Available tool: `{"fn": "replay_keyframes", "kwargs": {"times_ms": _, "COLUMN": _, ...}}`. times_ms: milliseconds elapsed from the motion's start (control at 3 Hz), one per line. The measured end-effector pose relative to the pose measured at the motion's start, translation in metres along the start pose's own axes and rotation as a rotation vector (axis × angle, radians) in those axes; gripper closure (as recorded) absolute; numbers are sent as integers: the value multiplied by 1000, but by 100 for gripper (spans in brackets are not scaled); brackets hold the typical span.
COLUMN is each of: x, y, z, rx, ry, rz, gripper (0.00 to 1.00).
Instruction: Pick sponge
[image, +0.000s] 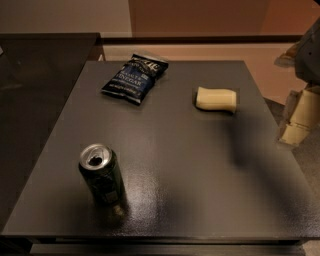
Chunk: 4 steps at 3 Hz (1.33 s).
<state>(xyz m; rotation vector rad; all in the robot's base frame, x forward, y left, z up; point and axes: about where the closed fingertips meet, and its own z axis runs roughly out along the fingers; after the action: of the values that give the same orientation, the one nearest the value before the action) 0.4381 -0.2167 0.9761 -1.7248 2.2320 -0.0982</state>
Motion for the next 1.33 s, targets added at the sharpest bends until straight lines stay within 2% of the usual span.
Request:
{"fn": "replay_keyframes", "kwargs": {"times_ms": 333, "x": 0, "y": 0, "z": 0, "rx": 0, "ry": 0, "rz": 0, "gripper": 0}}
{"fn": "replay_keyframes", "kwargs": {"times_ms": 667, "x": -4, "y": -10, "z": 3, "rx": 34, "ry": -3, "rz": 8, "gripper": 0}}
{"fn": "replay_keyframes", "kwargs": {"times_ms": 1000, "x": -10, "y": -36, "z": 18, "rx": 65, "ry": -36, "rz": 24, "gripper": 0}}
{"fn": "replay_keyframes", "kwargs": {"times_ms": 1333, "x": -14, "y": -65, "z": 42, "rx": 63, "ry": -96, "rz": 58, "gripper": 0}}
